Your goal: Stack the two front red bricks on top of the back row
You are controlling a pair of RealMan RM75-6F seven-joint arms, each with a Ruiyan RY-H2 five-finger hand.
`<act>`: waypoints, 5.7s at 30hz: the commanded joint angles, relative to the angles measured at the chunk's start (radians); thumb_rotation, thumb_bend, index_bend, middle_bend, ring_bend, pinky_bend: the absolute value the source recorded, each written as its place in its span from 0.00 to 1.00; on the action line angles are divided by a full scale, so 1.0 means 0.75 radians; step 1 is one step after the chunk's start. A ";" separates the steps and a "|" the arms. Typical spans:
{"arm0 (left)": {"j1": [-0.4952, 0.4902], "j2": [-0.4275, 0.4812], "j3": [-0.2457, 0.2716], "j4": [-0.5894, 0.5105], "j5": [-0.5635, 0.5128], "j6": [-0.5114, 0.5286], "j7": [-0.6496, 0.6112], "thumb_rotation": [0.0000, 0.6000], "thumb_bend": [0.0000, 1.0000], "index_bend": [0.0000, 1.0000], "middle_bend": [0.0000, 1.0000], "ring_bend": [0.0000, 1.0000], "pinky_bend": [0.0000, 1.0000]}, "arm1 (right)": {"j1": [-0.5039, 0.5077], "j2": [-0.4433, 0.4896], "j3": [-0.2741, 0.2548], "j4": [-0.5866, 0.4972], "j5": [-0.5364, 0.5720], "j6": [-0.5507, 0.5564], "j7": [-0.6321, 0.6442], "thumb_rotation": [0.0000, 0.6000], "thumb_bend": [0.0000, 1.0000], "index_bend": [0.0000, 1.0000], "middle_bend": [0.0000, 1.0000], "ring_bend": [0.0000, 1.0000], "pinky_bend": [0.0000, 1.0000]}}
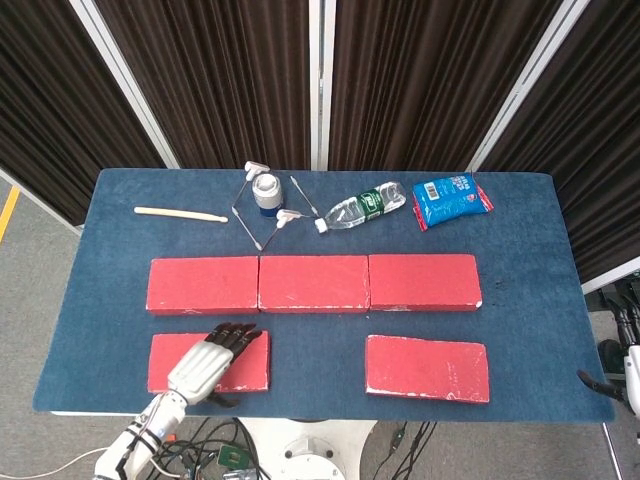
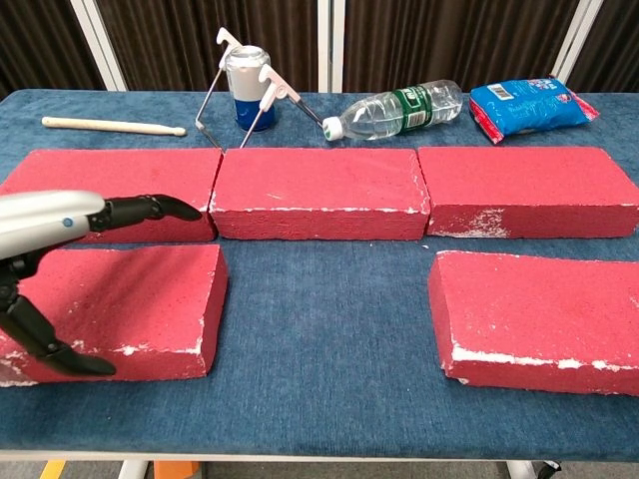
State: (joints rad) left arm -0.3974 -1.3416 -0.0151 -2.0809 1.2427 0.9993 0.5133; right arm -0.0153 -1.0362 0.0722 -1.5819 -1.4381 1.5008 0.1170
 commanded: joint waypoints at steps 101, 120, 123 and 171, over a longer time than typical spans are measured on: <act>-0.675 0.171 -0.265 0.158 -0.702 -0.216 -0.080 1.00 0.02 0.04 0.16 0.24 0.00 | -0.003 0.024 0.014 -0.020 -0.007 0.017 0.010 1.00 0.00 0.00 0.00 0.00 0.00; -0.891 0.057 -0.223 0.414 -0.924 -0.349 -0.161 1.00 0.02 0.04 0.19 0.22 0.00 | 0.017 0.029 0.011 -0.056 -0.019 0.001 -0.025 1.00 0.00 0.00 0.00 0.00 0.00; -0.922 0.038 -0.219 0.437 -0.947 -0.343 -0.158 1.00 0.02 0.05 0.19 0.22 0.00 | 0.019 0.027 0.011 -0.050 -0.016 -0.005 -0.020 1.00 0.00 0.00 0.00 0.00 0.00; -1.013 -0.044 -0.143 0.605 -0.959 -0.359 -0.247 1.00 0.02 0.05 0.19 0.22 0.00 | 0.029 -0.027 -0.001 0.060 0.036 -0.077 0.039 1.00 0.00 0.00 0.00 0.00 0.00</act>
State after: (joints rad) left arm -1.1568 -1.3746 -0.1222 -1.6274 0.5233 0.7297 0.3283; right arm 0.0069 -1.0562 0.0717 -1.5368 -1.4112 1.4426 0.1458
